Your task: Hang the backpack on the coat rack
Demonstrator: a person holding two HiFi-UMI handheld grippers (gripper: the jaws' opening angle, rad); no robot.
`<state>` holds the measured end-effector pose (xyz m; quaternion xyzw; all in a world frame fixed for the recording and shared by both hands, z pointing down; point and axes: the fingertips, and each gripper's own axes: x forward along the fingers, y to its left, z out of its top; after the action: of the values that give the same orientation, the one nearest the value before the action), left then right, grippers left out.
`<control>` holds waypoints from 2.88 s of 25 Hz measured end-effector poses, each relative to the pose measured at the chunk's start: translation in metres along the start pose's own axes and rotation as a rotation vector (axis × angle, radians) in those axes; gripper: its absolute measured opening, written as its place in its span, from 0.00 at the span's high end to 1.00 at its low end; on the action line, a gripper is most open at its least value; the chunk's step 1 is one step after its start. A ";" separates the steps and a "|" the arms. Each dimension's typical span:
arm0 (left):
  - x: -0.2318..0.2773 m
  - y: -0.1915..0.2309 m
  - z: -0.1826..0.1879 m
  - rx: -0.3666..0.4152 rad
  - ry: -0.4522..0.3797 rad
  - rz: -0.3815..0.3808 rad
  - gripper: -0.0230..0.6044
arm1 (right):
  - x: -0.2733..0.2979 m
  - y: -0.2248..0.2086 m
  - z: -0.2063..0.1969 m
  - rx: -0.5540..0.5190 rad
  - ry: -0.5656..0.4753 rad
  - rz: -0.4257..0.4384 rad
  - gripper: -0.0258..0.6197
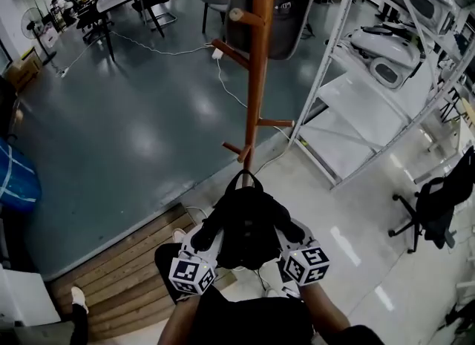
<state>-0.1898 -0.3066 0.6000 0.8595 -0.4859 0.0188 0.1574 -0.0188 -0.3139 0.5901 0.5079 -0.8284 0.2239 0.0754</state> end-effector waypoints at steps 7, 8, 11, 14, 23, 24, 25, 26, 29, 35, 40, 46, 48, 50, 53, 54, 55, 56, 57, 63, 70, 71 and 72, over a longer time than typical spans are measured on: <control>0.031 0.025 -0.011 -0.023 0.024 -0.030 0.76 | 0.032 -0.013 -0.005 0.008 0.011 -0.038 0.83; 0.034 0.028 -0.013 -0.024 0.027 -0.033 0.76 | 0.036 -0.014 -0.006 0.009 0.012 -0.043 0.83; 0.044 0.038 -0.017 -0.026 0.037 -0.040 0.76 | 0.048 -0.017 -0.009 0.020 0.015 -0.057 0.83; 0.054 0.046 -0.018 -0.024 0.050 -0.052 0.76 | 0.056 -0.021 -0.012 0.033 0.018 -0.073 0.83; 0.091 0.066 -0.029 -0.027 0.089 -0.080 0.76 | 0.085 -0.036 -0.020 0.059 0.028 -0.101 0.83; 0.095 0.066 -0.030 -0.029 0.093 -0.083 0.76 | 0.087 -0.039 -0.021 0.062 0.028 -0.106 0.83; 0.098 0.067 -0.031 -0.030 0.096 -0.086 0.76 | 0.089 -0.041 -0.021 0.067 0.027 -0.111 0.83; 0.101 0.068 -0.032 -0.031 0.100 -0.089 0.76 | 0.091 -0.044 -0.022 0.071 0.026 -0.116 0.83; 0.113 0.070 -0.036 -0.034 0.112 -0.093 0.76 | 0.098 -0.052 -0.024 0.082 0.028 -0.128 0.83; 0.130 0.076 -0.050 -0.053 0.146 -0.098 0.76 | 0.110 -0.065 -0.032 0.089 0.041 -0.147 0.83; 0.140 0.079 -0.061 -0.064 0.165 -0.093 0.76 | 0.117 -0.073 -0.039 0.090 0.049 -0.155 0.83; 0.149 0.086 -0.067 -0.081 0.181 -0.089 0.76 | 0.127 -0.078 -0.041 0.085 0.049 -0.158 0.83; 0.154 0.088 -0.068 -0.085 0.190 -0.083 0.76 | 0.130 -0.080 -0.041 0.083 0.053 -0.162 0.83; 0.158 0.091 -0.070 -0.084 0.196 -0.072 0.76 | 0.133 -0.083 -0.041 0.081 0.055 -0.167 0.83; 0.164 0.097 -0.067 -0.082 0.200 -0.046 0.75 | 0.138 -0.087 -0.038 0.078 0.053 -0.174 0.82; 0.165 0.099 -0.067 -0.083 0.201 -0.041 0.74 | 0.139 -0.090 -0.037 0.077 0.053 -0.177 0.82; 0.166 0.099 -0.067 -0.084 0.204 -0.039 0.74 | 0.140 -0.092 -0.037 0.076 0.055 -0.182 0.81; 0.167 0.099 -0.068 -0.084 0.207 -0.040 0.73 | 0.140 -0.094 -0.038 0.074 0.057 -0.187 0.80; 0.167 0.098 -0.069 -0.083 0.209 -0.043 0.73 | 0.140 -0.097 -0.039 0.072 0.059 -0.191 0.80; 0.161 0.106 -0.074 -0.085 0.227 -0.020 0.68 | 0.143 -0.094 -0.041 0.042 0.084 -0.189 0.72; 0.145 0.109 -0.074 -0.045 0.264 0.037 0.57 | 0.138 -0.087 -0.038 0.048 0.091 -0.127 0.60; 0.140 0.110 -0.071 -0.050 0.253 0.050 0.57 | 0.137 -0.084 -0.037 0.043 0.092 -0.119 0.59; 0.134 0.112 -0.067 -0.054 0.241 0.065 0.56 | 0.135 -0.081 -0.037 0.038 0.093 -0.112 0.58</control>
<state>-0.2056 -0.4518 0.7168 0.8302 -0.4915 0.1140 0.2372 -0.0153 -0.4372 0.6944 0.5441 -0.7897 0.2585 0.1164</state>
